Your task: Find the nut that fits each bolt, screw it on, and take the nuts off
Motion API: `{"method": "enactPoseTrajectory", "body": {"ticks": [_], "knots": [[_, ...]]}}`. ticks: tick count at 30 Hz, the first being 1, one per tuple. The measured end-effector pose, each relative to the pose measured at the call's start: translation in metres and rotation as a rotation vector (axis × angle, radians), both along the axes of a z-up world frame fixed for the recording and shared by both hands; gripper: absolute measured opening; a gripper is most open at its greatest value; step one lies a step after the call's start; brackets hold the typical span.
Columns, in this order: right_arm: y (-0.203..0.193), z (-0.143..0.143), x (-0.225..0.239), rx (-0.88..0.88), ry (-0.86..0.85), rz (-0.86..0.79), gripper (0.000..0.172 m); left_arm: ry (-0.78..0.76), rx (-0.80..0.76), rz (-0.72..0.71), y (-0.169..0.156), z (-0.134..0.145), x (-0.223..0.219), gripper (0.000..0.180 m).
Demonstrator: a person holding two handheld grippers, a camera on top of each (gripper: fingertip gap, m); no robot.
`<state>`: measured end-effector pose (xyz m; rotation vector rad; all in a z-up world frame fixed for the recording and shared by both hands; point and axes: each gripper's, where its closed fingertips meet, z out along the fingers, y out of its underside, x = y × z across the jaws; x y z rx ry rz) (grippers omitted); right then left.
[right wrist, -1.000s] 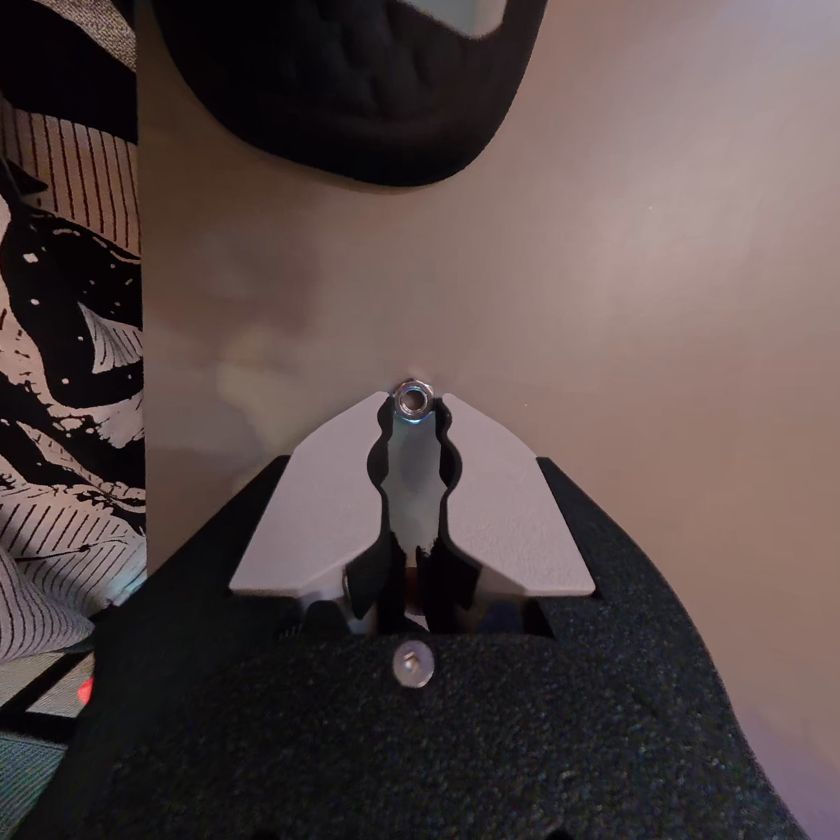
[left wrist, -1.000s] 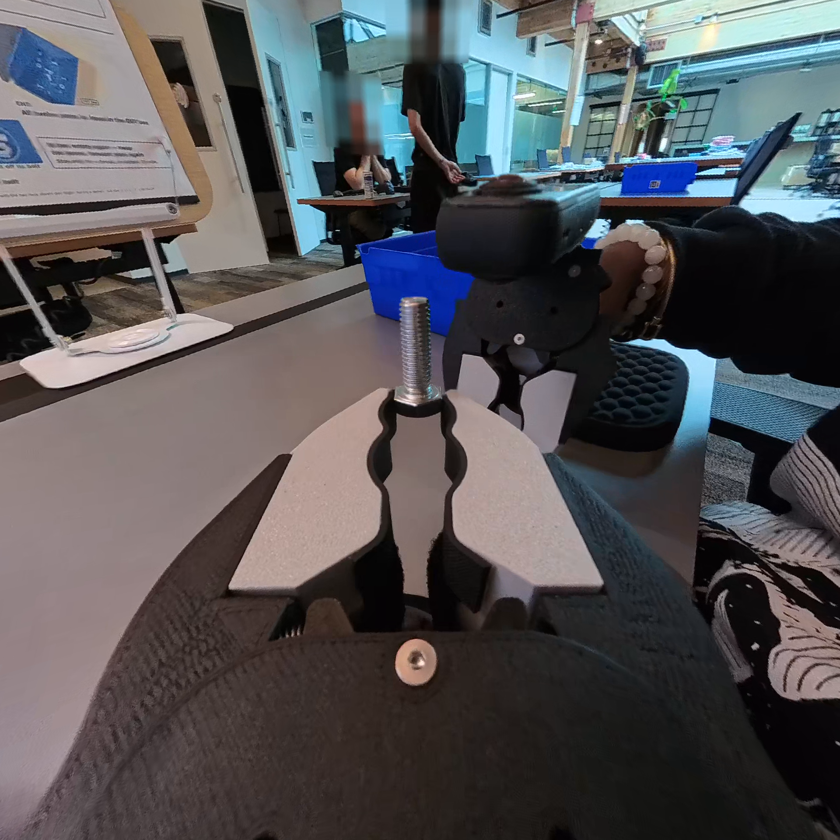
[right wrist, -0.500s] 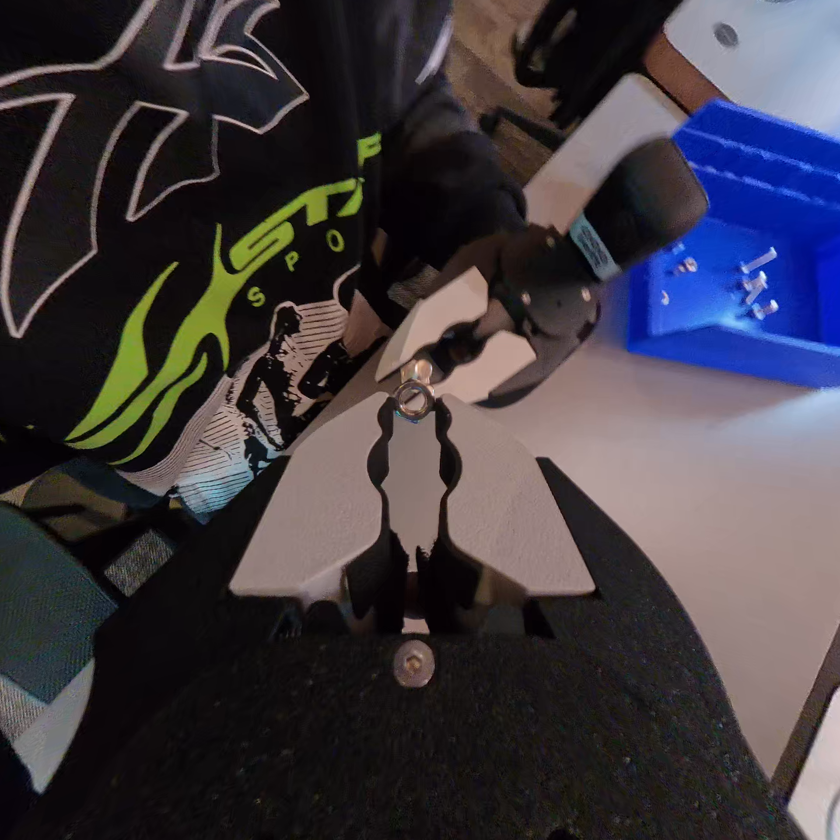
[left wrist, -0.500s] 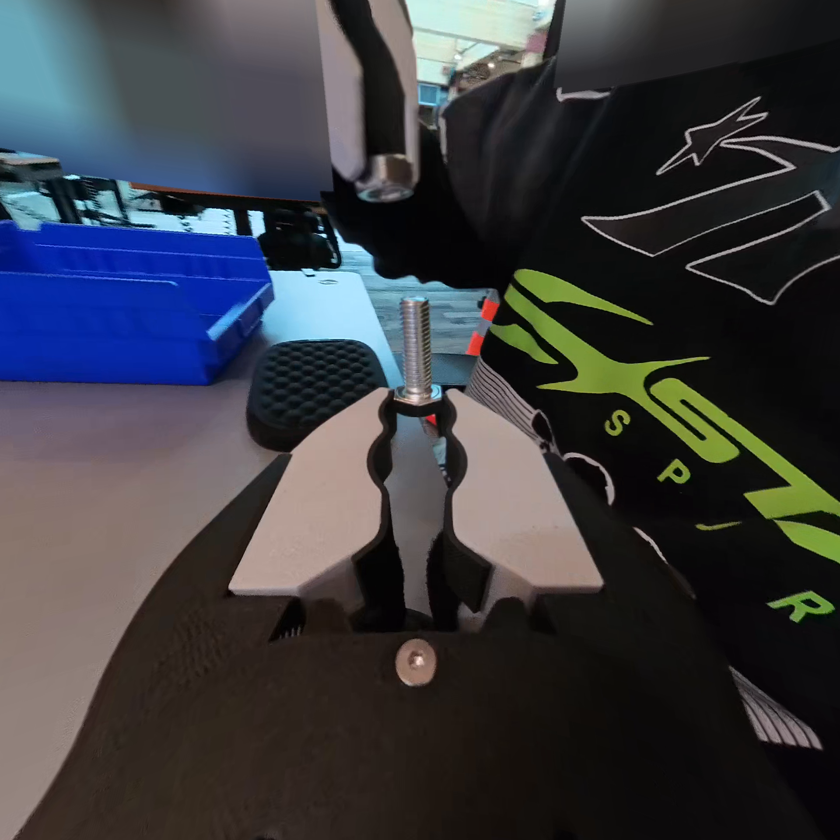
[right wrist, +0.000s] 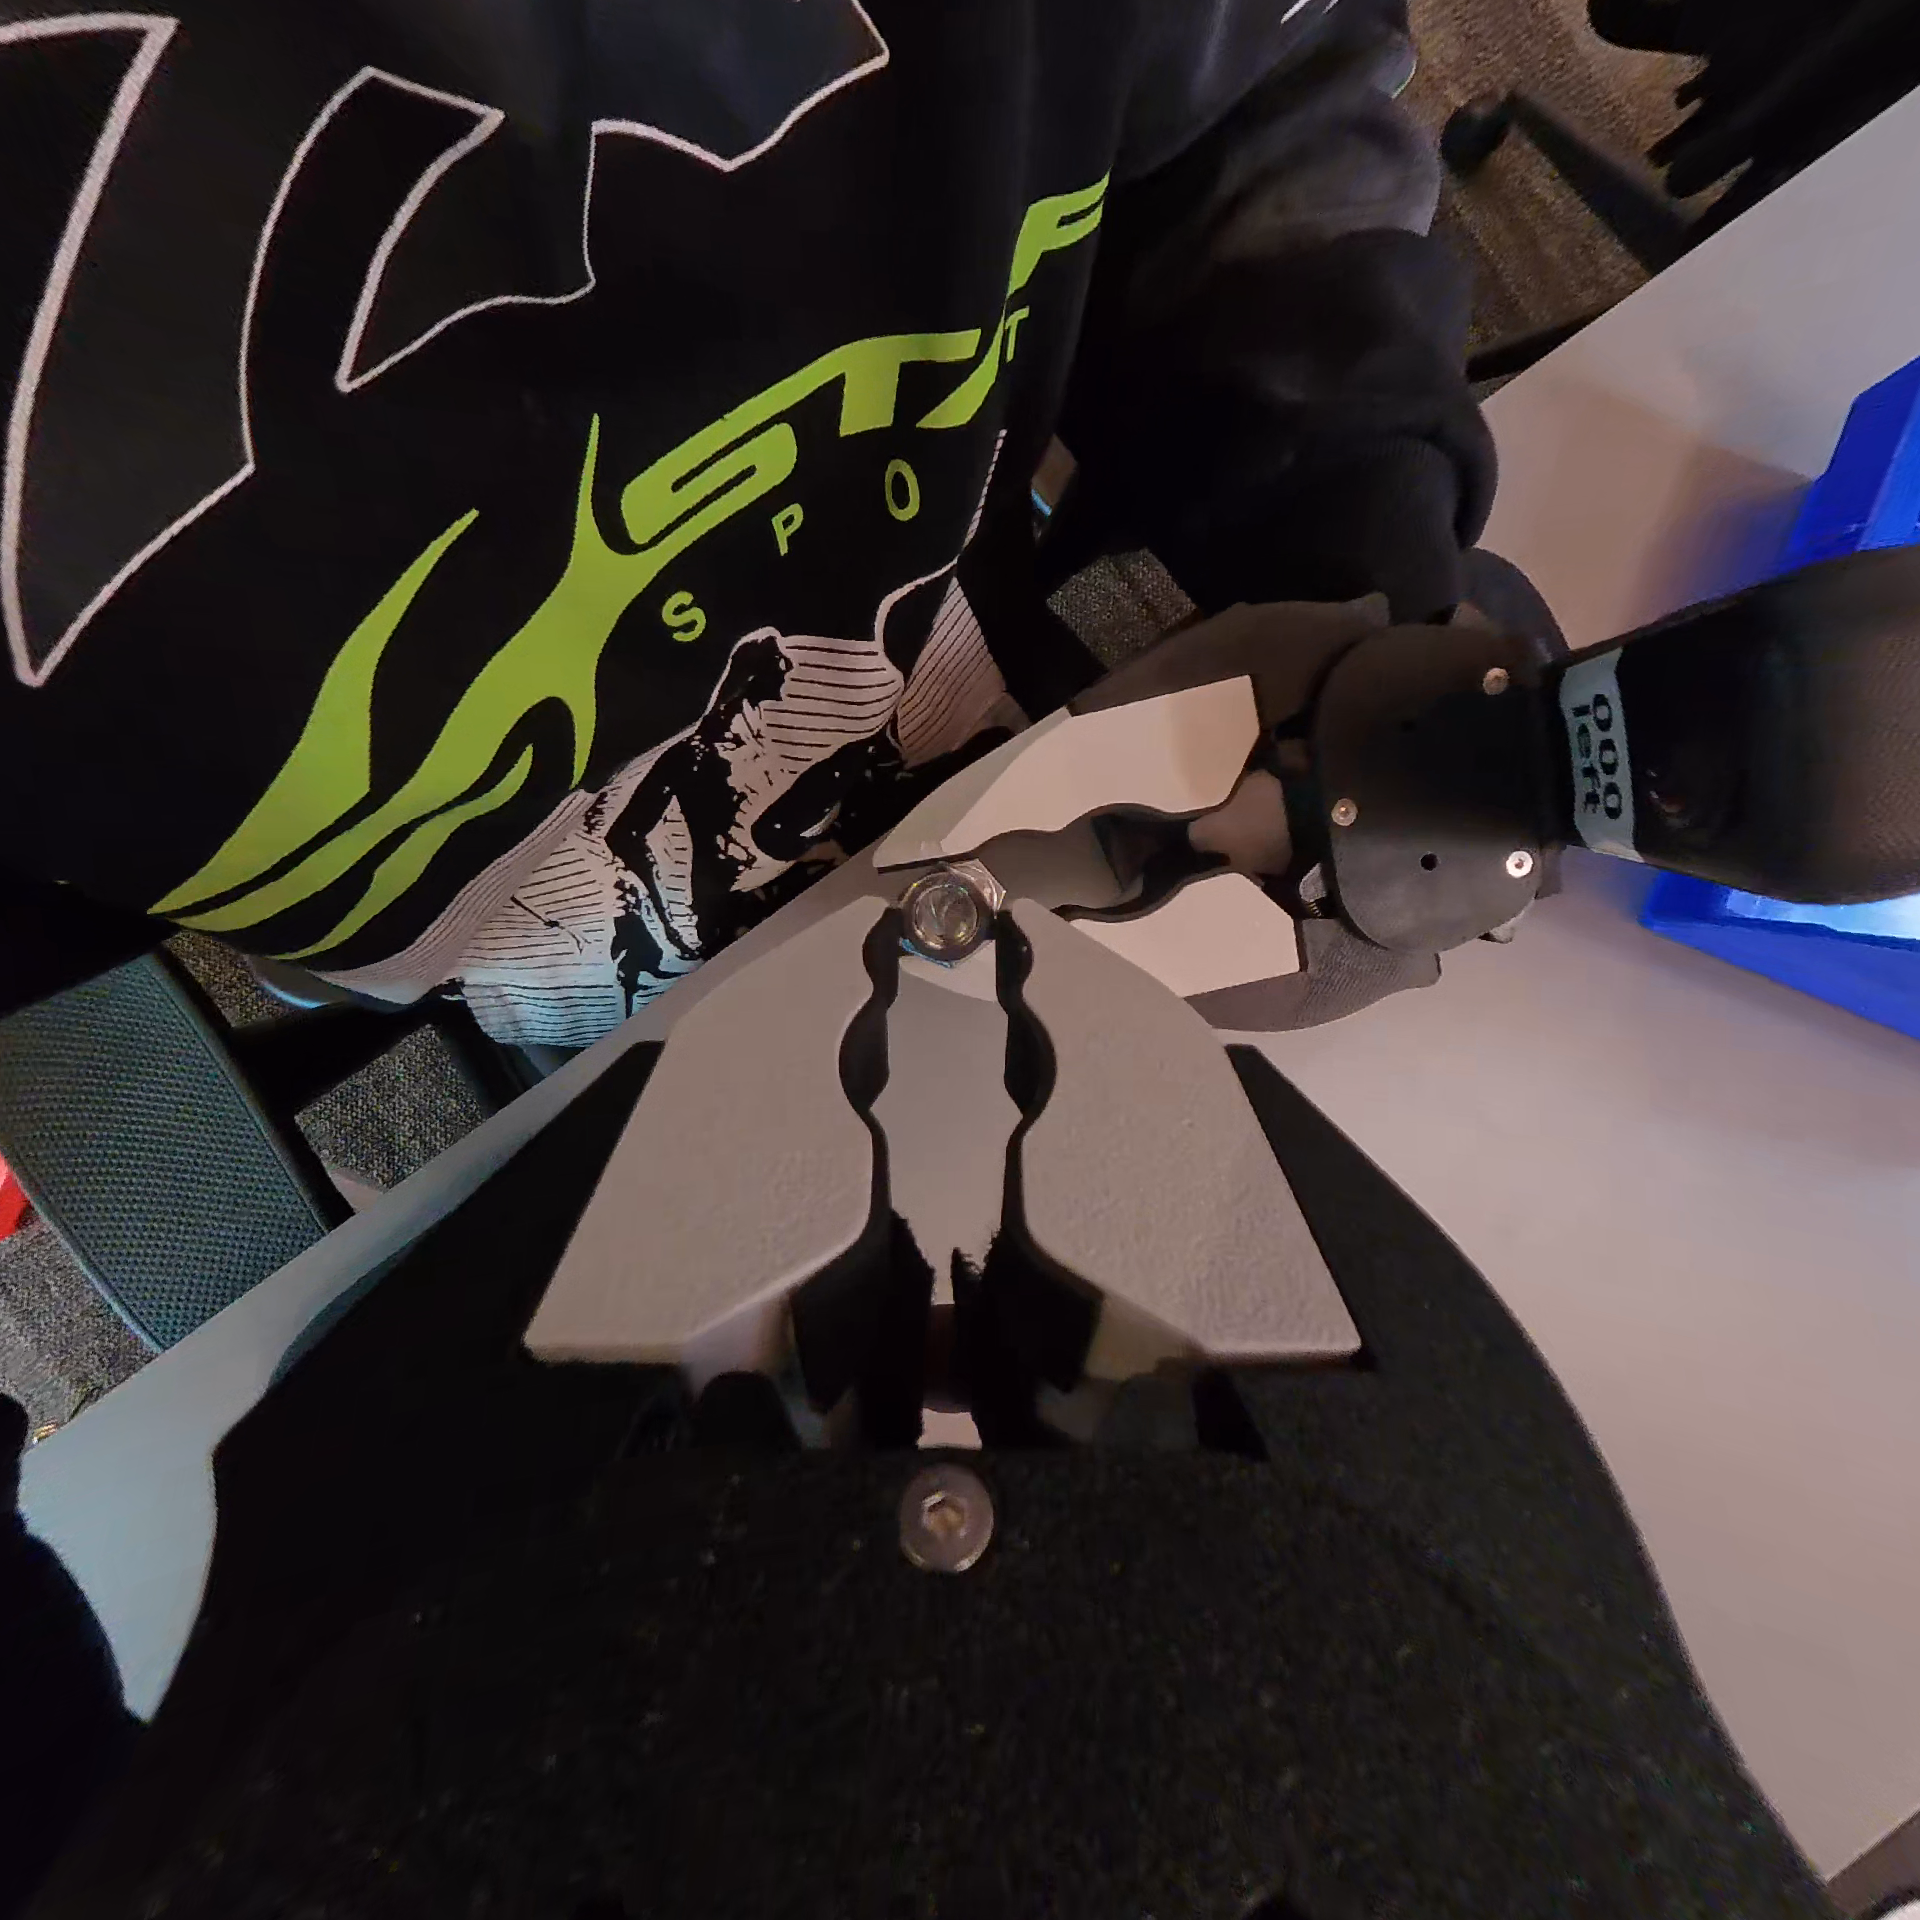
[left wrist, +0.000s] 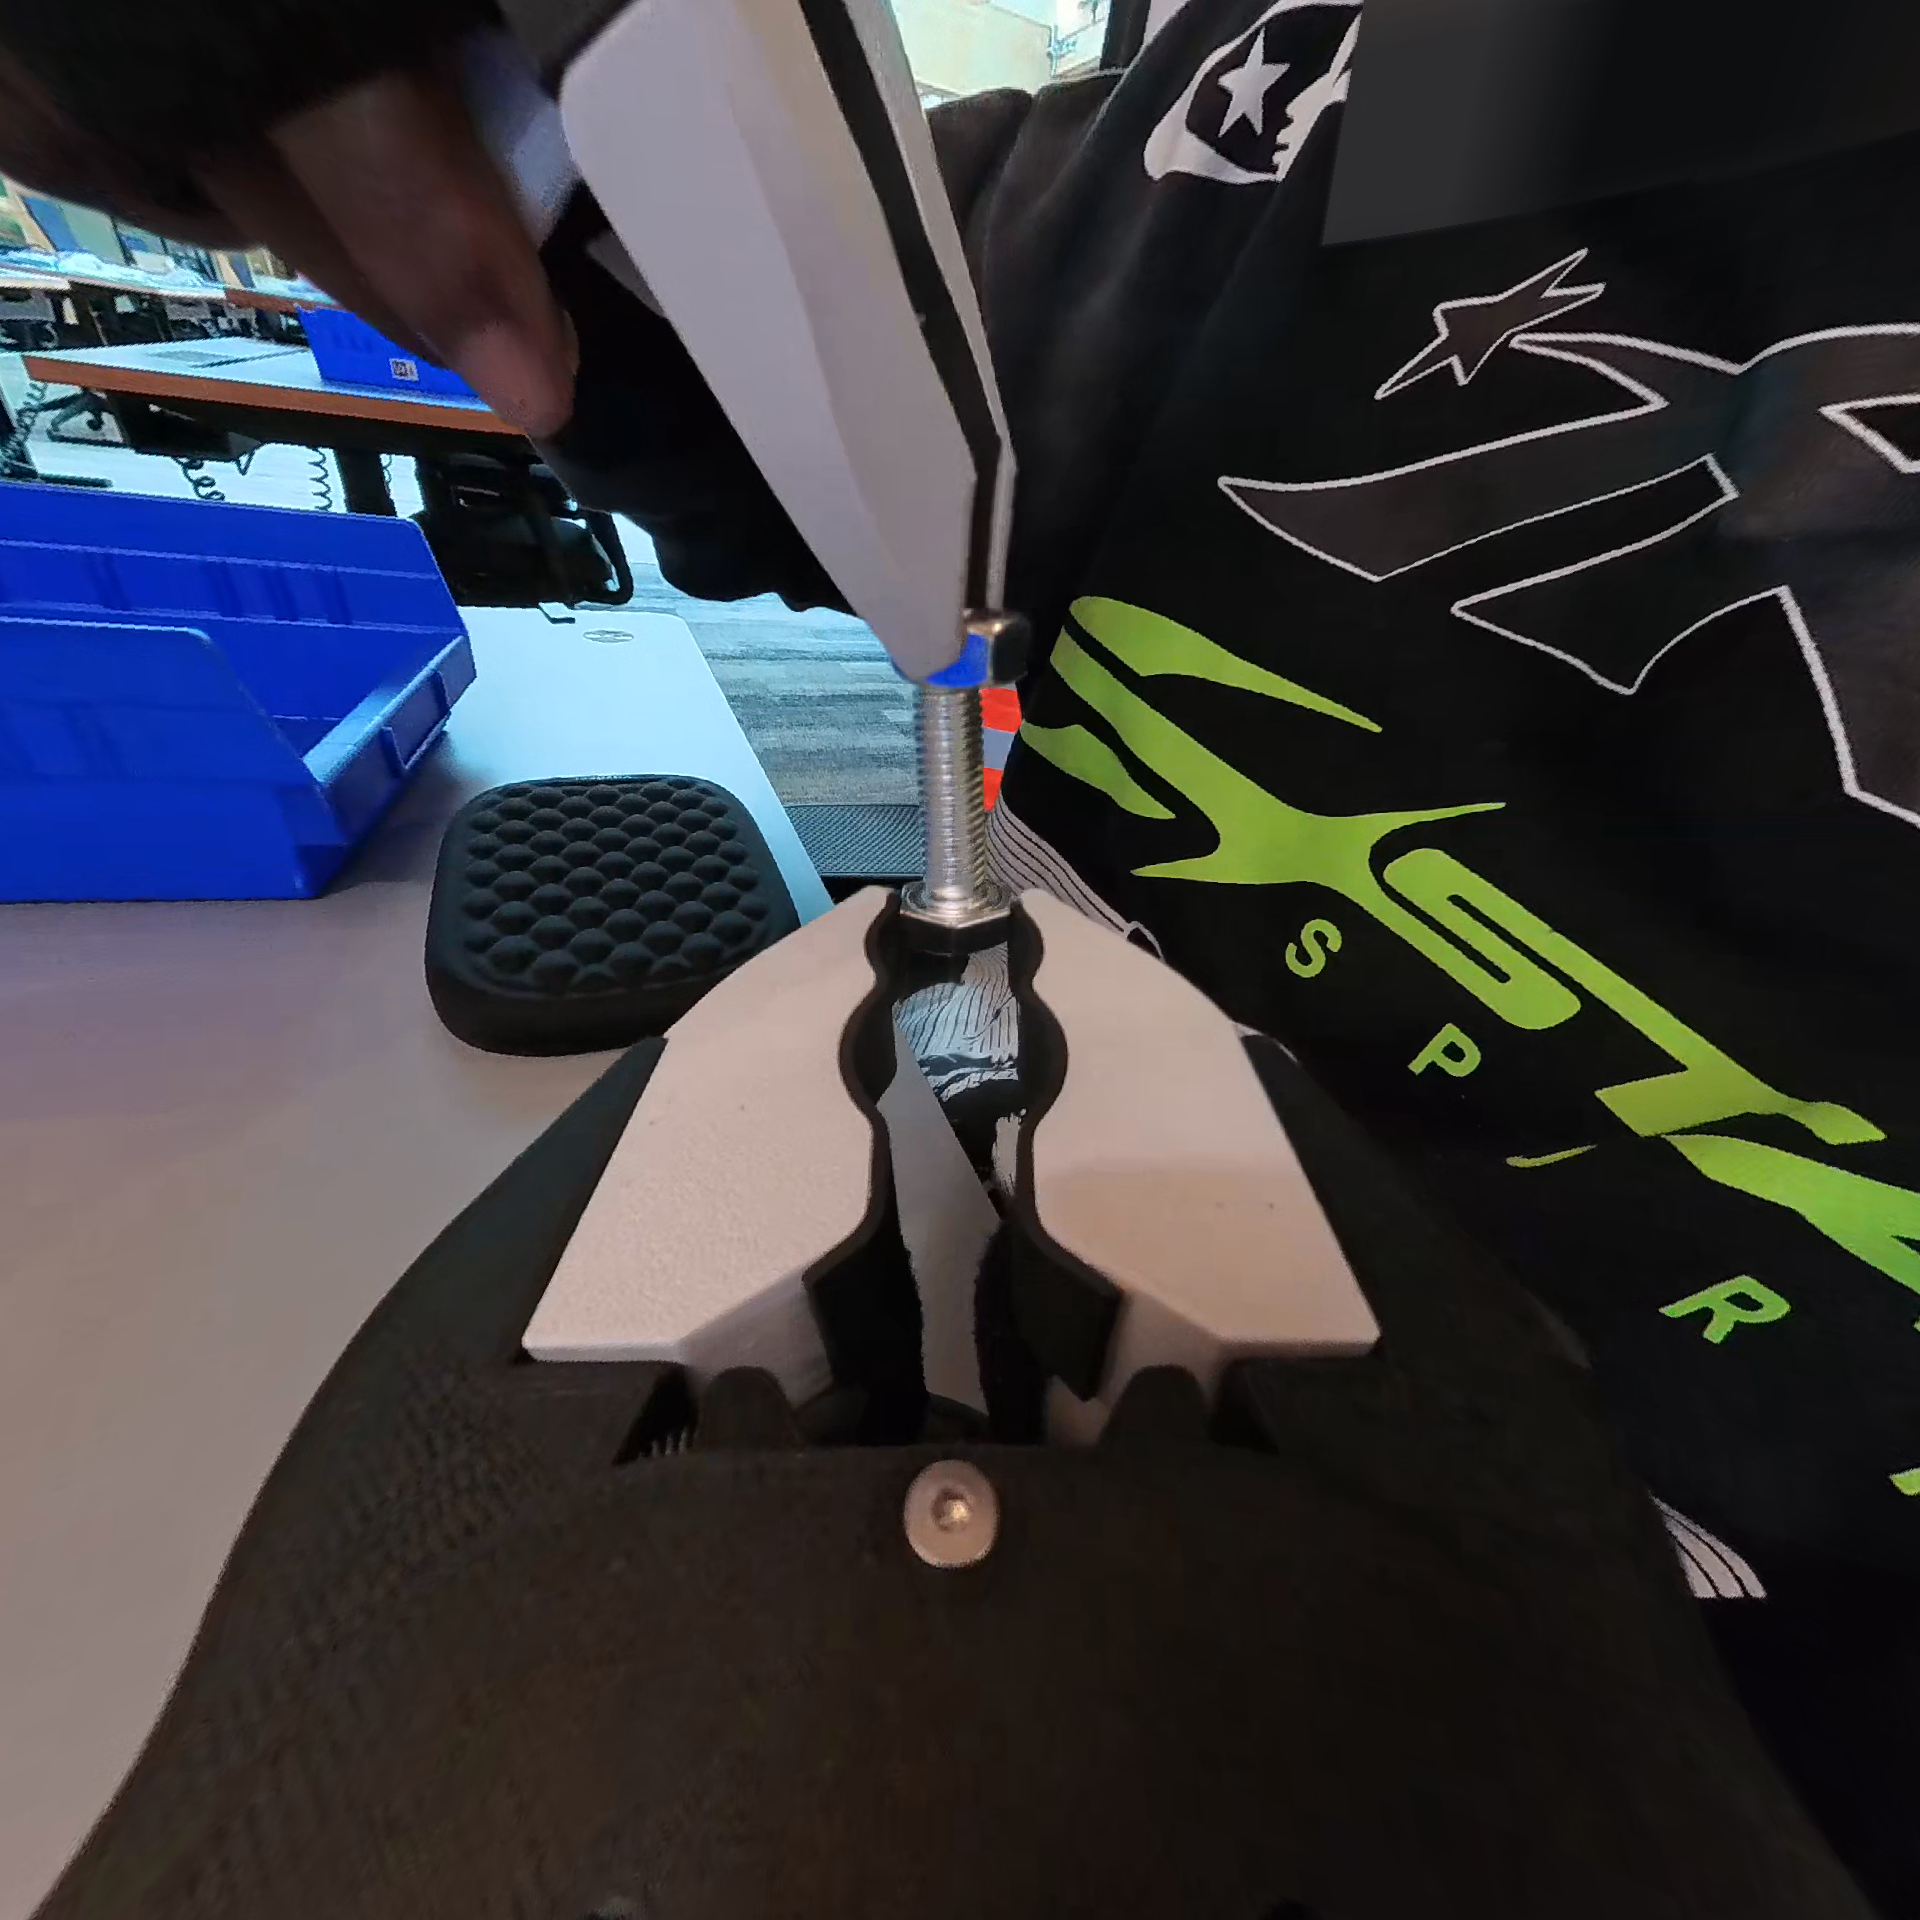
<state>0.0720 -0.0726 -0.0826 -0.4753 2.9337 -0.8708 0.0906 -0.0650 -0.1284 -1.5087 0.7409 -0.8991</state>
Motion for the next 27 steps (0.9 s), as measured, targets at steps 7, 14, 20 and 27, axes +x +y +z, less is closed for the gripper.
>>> {"method": "enactPoseTrajectory", "body": {"ticks": [7, 14, 20, 27], "knots": [[-0.002, -0.004, -0.003, 0.008, -0.002, 0.008, 0.018, 0.004, 0.008, -0.006, -0.001, 0.0, 0.0, 0.019], [0.002, -0.006, -0.006, 0.031, -0.016, -0.036, 0.018, 0.037, 0.013, 0.079, 0.005, -0.002, -0.005, 0.019], [0.014, -0.005, -0.021, 0.062, 0.002, -0.177, 0.018, 0.097, 0.026, 0.346, 0.022, -0.001, -0.025, 0.019], [0.029, -0.003, -0.048, 0.116, 0.054, -0.415, 0.017, 0.096, -0.011, 0.719, 0.04, 0.001, -0.055, 0.018]]}}
